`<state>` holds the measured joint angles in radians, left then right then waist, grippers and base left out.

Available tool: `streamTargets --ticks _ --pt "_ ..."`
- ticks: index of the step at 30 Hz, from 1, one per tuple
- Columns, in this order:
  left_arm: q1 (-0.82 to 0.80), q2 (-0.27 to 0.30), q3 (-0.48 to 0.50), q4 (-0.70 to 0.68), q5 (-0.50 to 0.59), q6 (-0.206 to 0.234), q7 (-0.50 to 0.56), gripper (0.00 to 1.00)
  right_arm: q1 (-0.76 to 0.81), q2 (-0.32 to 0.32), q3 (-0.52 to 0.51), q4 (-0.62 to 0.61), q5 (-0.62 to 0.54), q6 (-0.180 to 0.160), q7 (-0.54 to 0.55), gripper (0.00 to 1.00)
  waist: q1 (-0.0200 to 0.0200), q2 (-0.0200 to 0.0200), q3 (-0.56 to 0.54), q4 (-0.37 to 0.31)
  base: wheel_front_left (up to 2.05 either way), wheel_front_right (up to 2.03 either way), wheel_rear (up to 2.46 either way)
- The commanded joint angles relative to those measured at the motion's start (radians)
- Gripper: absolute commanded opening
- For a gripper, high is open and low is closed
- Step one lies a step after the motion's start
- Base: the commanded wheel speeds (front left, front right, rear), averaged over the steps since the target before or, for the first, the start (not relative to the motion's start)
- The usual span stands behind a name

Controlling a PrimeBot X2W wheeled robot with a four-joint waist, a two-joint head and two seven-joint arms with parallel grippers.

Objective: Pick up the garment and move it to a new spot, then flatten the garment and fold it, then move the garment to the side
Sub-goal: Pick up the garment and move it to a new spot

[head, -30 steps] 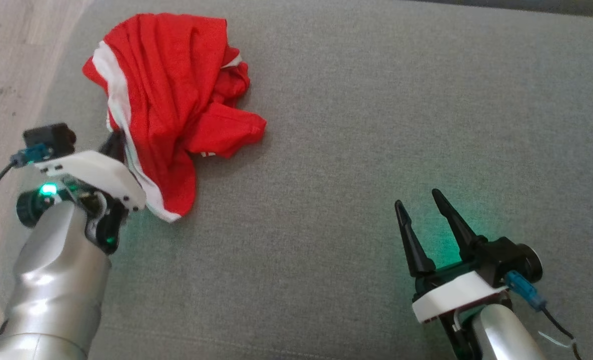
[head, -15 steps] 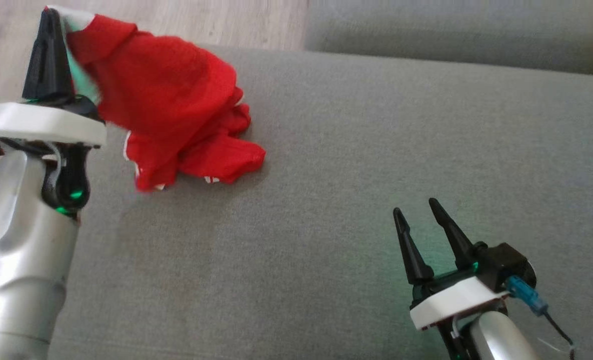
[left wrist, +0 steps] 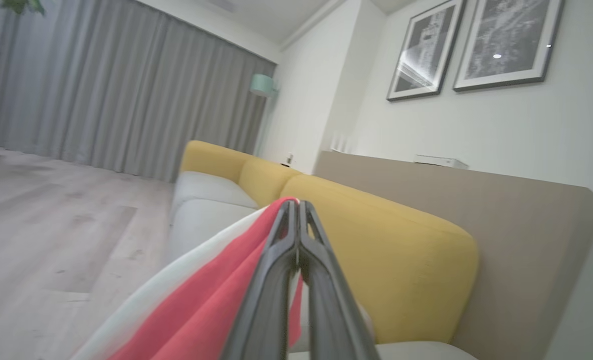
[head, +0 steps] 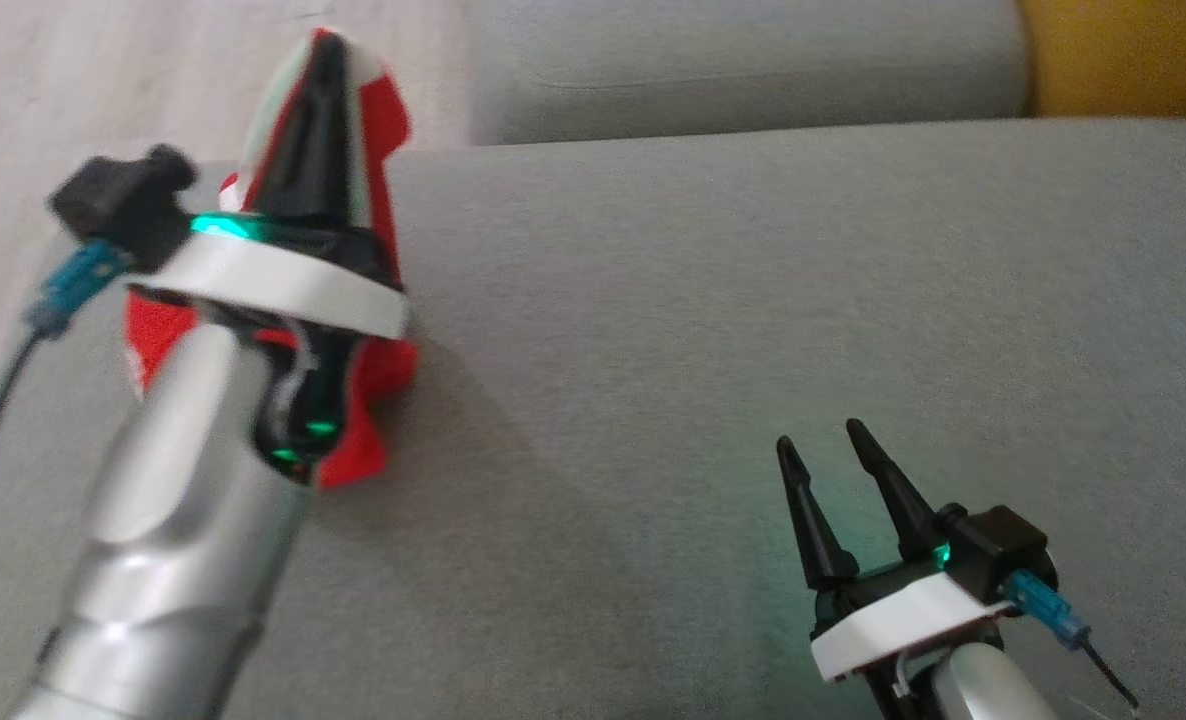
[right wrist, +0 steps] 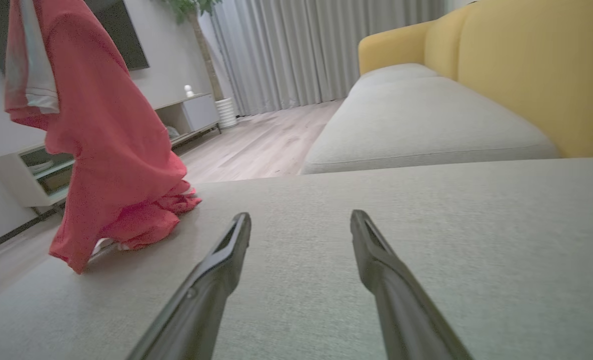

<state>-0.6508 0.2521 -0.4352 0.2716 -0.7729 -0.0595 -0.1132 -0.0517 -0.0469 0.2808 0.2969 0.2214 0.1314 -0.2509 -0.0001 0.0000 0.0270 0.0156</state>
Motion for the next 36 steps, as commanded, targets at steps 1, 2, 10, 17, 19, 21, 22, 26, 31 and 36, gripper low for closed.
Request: streamTargets --ticks 1,2,10,17,19,21,22,26,31,36 --pt "-0.063 0.006 0.021 -0.044 0.009 0.01 0.005 0.0 -0.047 -0.003 0.025 -0.04 0.007 -0.001 -0.011 1.0 0.0001 0.0 0.013 -0.073 0.0 0.0 0.0" --pt "-0.073 -0.013 0.012 -0.048 0.012 0.016 0.004 0.0 -0.052 -0.003 0.03 -0.042 0.012 -0.001 -0.011 1.0 0.0001 0.0 0.019 -0.098 0.0 0.0 0.0" --pt "-0.179 -0.175 -0.086 0.019 0.021 0.035 -0.022 0.0 -0.08 -0.003 0.049 -0.051 0.035 -0.001 -0.011 1.0 0.0001 0.0 0.075 -0.281 0.0 0.0 0.0" --pt "-0.206 -0.201 -0.247 0.128 -0.02 0.06 -0.084 0.0 -0.094 -0.003 0.042 -0.06 0.057 -0.001 -0.011 1.0 0.0001 0.0 0.12 -0.394 0.0 0.0 0.0" --pt "-0.198 -0.201 -0.336 0.156 -0.052 0.068 -0.077 1.0 -0.094 -0.003 0.042 -0.059 0.064 -0.001 -0.011 1.0 0.0001 0.0 0.127 -0.407 0.0 0.0 0.0" --pt "-0.195 -0.201 -0.437 0.187 -0.053 0.069 -0.05 1.0 -0.095 -0.003 0.04 -0.062 0.066 -0.001 -0.011 1.0 0.0001 0.0 0.133 -0.412 0.0 0.0 0.0" --pt "-0.194 -0.201 -0.478 0.196 -0.053 0.068 -0.044 1.0 -0.095 -0.003 0.034 -0.065 0.07 -0.001 -0.011 1.0 0.0001 0.0 0.137 -0.41 0.0 0.0 0.0" --pt "-0.187 -0.202 -0.572 0.229 -0.078 0.07 -0.039 1.0 -0.093 -0.003 0.016 -0.074 0.081 -0.001 -0.011 1.0 0.0001 0.0 0.141 -0.38 0.0 0.0 0.0" --pt "-0.205 -0.202 -0.586 0.276 -0.099 0.087 -0.087 1.0 -0.092 -0.003 0.008 -0.073 0.07 -0.001 -0.011 1.0 0.0001 0.0 0.123 -0.316 0.0 0.0 0.0" --pt "-0.215 -0.18 -0.546 0.321 -0.07 0.11 -0.135 1.0 -0.081 -0.003 -0.034 -0.074 0.056 -0.001 -0.011 1.0 0.0001 0.0 0.085 -0.22 0.0 0.0 0.0"
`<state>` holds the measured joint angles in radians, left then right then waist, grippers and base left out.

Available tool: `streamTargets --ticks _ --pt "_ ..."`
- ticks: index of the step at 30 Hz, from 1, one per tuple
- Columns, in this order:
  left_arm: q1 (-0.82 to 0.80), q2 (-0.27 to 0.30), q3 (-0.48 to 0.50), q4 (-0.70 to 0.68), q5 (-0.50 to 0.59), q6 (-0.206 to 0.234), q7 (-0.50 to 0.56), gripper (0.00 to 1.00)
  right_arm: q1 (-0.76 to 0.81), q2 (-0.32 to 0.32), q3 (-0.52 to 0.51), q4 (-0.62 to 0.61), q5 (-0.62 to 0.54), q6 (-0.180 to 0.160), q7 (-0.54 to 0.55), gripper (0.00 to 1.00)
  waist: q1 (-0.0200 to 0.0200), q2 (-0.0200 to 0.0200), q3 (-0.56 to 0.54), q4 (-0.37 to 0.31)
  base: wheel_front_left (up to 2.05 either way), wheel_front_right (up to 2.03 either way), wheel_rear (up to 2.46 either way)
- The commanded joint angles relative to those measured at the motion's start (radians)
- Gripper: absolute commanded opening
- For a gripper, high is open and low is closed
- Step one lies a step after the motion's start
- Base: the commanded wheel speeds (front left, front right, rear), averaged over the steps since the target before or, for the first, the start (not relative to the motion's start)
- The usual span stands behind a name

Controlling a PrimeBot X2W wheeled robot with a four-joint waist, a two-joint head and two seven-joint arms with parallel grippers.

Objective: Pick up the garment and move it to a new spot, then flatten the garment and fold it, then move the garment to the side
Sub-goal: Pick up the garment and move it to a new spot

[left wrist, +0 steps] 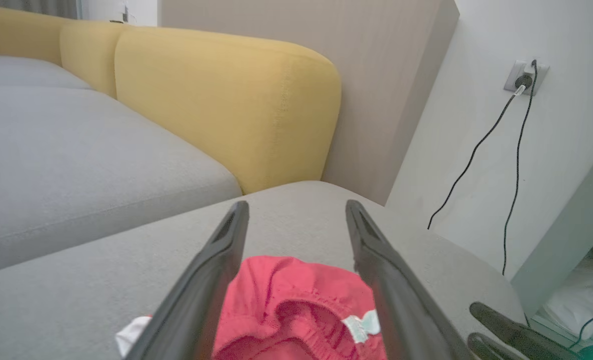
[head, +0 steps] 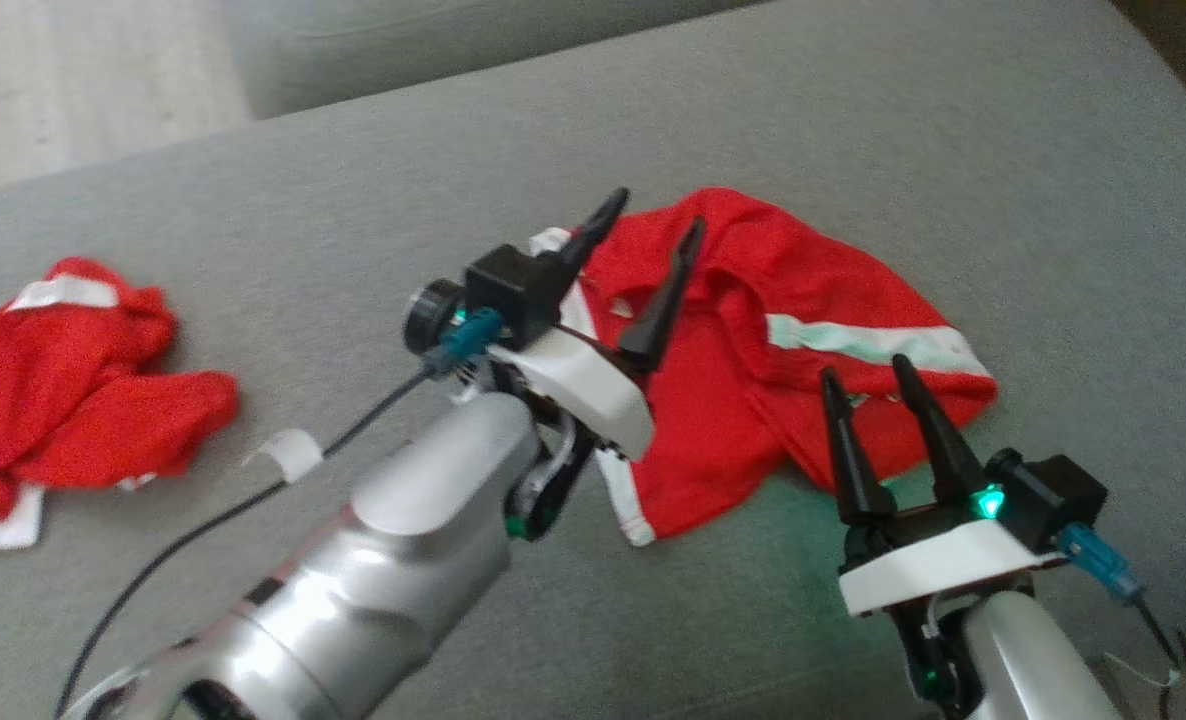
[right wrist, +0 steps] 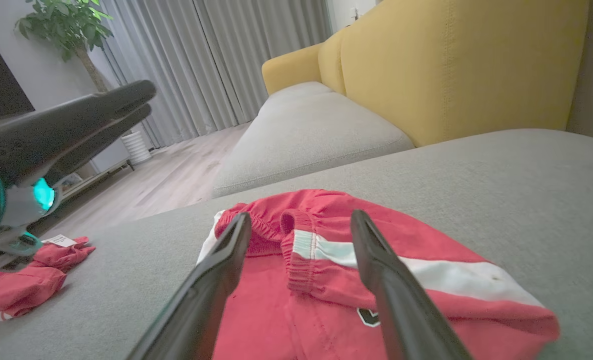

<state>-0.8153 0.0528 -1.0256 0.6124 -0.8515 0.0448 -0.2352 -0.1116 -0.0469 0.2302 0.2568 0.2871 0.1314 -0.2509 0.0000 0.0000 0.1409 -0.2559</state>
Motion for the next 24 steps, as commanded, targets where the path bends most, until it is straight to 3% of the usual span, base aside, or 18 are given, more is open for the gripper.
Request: streamTargets --ticks 1,5,7,12,18,24 --pt "-0.045 0.034 0.055 -0.018 0.019 0.01 -0.018 1.0 -0.017 -0.003 0.006 -0.033 -0.013 -0.001 -0.011 1.0 0.0 0.0 -0.038 0.073 0.0 0.0 0.0" --pt "0.048 0.14 0.146 -0.083 0.076 0.048 -0.026 1.0 0.004 -0.003 -0.032 -0.031 -0.032 -0.001 -0.011 1.0 0.0 0.0 -0.073 0.164 0.0 0.0 0.0" --pt "0.082 0.163 0.17 -0.109 0.09 0.056 -0.026 1.0 0.009 -0.003 -0.038 -0.029 -0.036 -0.001 -0.011 1.0 0.0 0.0 -0.08 0.18 0.0 0.0 0.0" --pt "0.323 0.26 0.316 -0.278 0.164 0.103 -0.026 1.0 0.045 -0.003 -0.057 -0.016 -0.051 -0.001 -0.011 1.0 0.0 0.0 -0.111 0.246 0.0 0.0 0.0" --pt "0.567 0.231 0.453 -0.402 0.214 0.135 -0.026 1.0 0.075 -0.003 -0.084 0.009 -0.064 -0.001 -0.011 1.0 0.0 0.0 -0.126 0.265 0.0 0.0 0.0" --pt "0.685 0.165 0.537 -0.435 0.3 0.107 -0.026 1.0 0.081 -0.003 -0.089 0.017 -0.061 -0.001 -0.011 1.0 0.0 0.0 -0.13 0.262 0.0 0.0 0.0"
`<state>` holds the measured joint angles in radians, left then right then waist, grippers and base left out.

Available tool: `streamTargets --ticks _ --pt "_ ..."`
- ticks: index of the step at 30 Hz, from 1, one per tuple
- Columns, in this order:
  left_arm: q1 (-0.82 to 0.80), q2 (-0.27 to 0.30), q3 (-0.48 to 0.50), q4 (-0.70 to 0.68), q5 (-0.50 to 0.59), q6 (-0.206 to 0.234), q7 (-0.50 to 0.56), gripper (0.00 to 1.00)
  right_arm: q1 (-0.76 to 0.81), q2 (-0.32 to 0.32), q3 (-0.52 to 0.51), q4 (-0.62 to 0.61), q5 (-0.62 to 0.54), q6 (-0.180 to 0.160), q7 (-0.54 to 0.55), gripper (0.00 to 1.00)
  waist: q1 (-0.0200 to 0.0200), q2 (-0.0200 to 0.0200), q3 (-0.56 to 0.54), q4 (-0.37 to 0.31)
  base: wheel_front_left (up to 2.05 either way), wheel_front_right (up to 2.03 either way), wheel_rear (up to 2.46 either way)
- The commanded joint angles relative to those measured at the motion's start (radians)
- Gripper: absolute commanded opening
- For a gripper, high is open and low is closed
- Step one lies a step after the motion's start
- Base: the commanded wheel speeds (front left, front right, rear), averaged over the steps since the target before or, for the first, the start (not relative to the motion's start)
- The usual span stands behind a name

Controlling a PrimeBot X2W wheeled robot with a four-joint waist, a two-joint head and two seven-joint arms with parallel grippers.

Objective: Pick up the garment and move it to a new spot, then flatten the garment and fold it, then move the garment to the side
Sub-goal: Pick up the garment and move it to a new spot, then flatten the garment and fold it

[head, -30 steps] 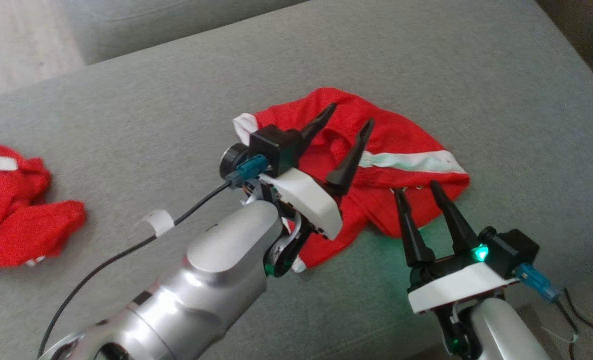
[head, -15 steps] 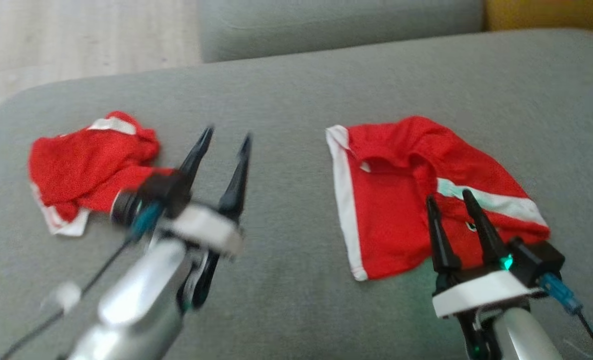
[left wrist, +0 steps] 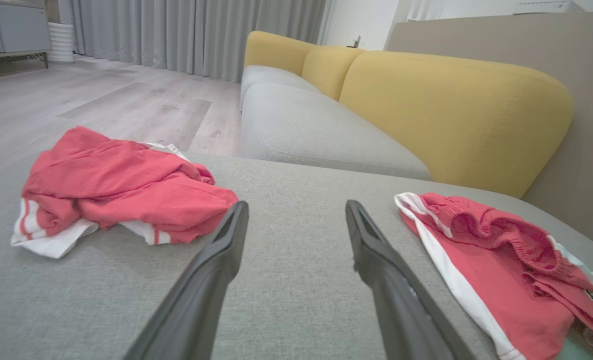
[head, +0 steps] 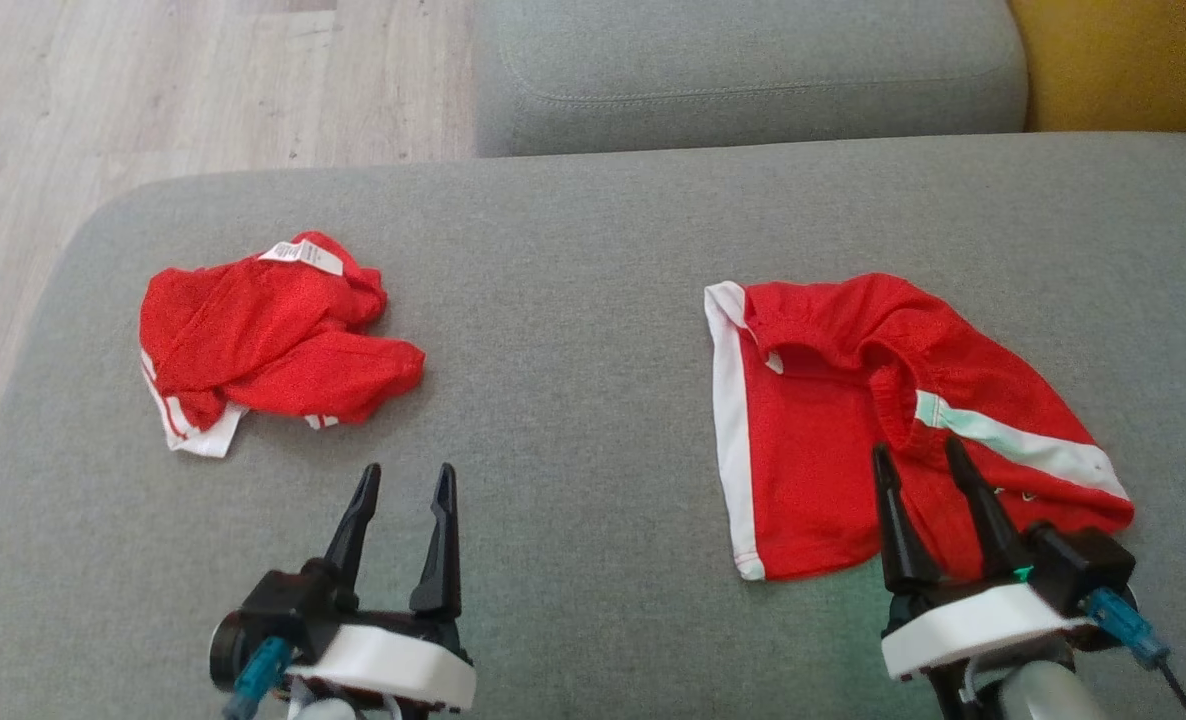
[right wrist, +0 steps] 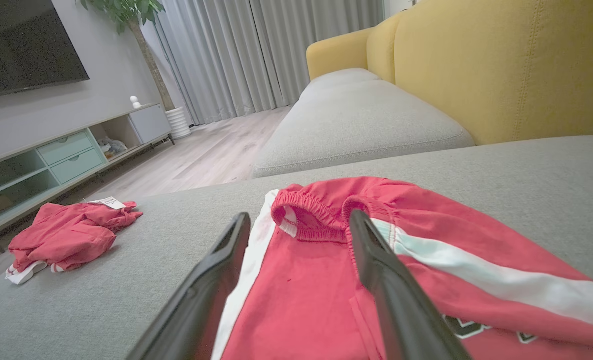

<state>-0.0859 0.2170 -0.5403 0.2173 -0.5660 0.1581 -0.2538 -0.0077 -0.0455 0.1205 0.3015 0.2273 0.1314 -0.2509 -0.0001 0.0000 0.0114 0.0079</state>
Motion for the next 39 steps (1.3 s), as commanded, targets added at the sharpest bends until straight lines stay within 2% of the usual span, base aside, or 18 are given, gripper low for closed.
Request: streamTargets --ticks 1,9,13,23,33,34,35,36,37,39 --pt "-0.036 -0.007 0.06 -0.04 0.027 -0.016 -0.008 1.0 -0.024 -0.005 0.021 -0.027 -0.002 -0.001 -0.011 1.0 0.0001 0.0 -0.001 -0.003 0.0 0.0 0.0" --pt "-0.016 -0.053 0.119 -0.019 0.096 -0.074 -0.008 1.0 -0.034 -0.005 0.001 -0.032 -0.02 -0.001 -0.011 1.0 0.0001 0.0 -0.001 -0.012 0.0 0.0 0.0" --pt "-0.023 -0.073 0.133 -0.006 0.123 -0.095 -0.008 1.0 -0.065 -0.005 -0.043 -0.022 -0.046 -0.001 -0.011 1.0 0.0001 0.0 0.017 -0.005 0.0 0.0 0.0" --pt "-0.05 -0.112 0.134 0.036 0.172 -0.145 -0.008 1.0 -0.228 -0.005 -0.178 0.193 -0.161 -0.001 0.067 1.0 0.0001 0.0 0.069 0.049 0.0 0.0 0.0" --pt "-0.069 -0.124 0.172 0.052 0.186 -0.163 -0.008 1.0 -0.309 -0.005 -0.244 0.361 -0.149 -0.001 0.069 1.0 0.0001 0.0 0.09 0.069 0.0 0.0 0.0" --pt "-0.071 -0.124 0.177 0.054 0.187 -0.165 -0.008 1.0 -0.316 -0.005 -0.243 0.378 -0.144 -0.001 0.067 0.98 0.0001 0.0 0.089 0.069 0.0 0.0 0.0" --pt "-0.073 -0.124 0.181 0.056 0.188 -0.167 -0.008 1.0 -0.322 -0.005 -0.241 0.394 -0.14 -0.001 0.064 0.67 0.0001 0.0 0.088 0.068 0.0 0.0 0.0" --pt "-0.074 -0.124 0.185 0.058 0.19 -0.168 -0.008 1.0 -0.328 -0.005 -0.237 0.408 -0.139 -0.001 0.06 0.05 0.0001 0.0 0.086 0.067 0.0 0.0 0.0" --pt "-0.074 -0.125 0.188 0.058 0.192 -0.169 -0.008 1.0 -0.333 -0.005 -0.233 0.42 -0.14 -0.001 0.056 0.0 0.0001 0.0 0.084 0.065 0.0 0.0 0.0" --pt "-0.073 -0.126 0.192 0.059 0.196 -0.171 -0.008 1.0 -0.343 -0.005 -0.234 0.437 -0.142 -0.001 0.044 0.0 0.0001 0.0 0.08 0.061 0.0 0.0 0.0"
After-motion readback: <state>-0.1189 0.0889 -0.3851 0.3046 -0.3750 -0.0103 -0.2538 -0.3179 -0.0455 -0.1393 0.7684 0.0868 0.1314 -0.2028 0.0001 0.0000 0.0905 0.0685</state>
